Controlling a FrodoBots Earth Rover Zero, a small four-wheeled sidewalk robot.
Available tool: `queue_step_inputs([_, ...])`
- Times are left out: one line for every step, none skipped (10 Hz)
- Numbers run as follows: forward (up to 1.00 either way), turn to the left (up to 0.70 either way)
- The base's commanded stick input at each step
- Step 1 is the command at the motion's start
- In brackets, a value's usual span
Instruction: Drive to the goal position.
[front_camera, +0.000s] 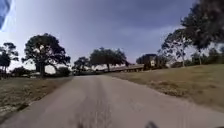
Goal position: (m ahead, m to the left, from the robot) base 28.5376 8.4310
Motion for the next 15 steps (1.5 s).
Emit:
queue_step_inputs([1.0,0.0])
queue_step_inputs([1.0,0.0])
queue_step_inputs([1.0,0.0])
queue_step_inputs([1.0,0.0])
queue_step_inputs([1.0,0.0])
queue_step_inputs([1.0,0.0])
queue_step_inputs([1.0,0.0])
queue_step_inputs([1.0,0.0])
queue_step_inputs([1.0,-0.03])
queue_step_inputs([1.0,-0.08])
queue_step_inputs([1.0,-0.23])
queue_step_inputs([1.0,-0.03])
queue_step_inputs([1.0,0.17])
queue_step_inputs([1.0,0.31])
queue_step_inputs([1.0,0.4])
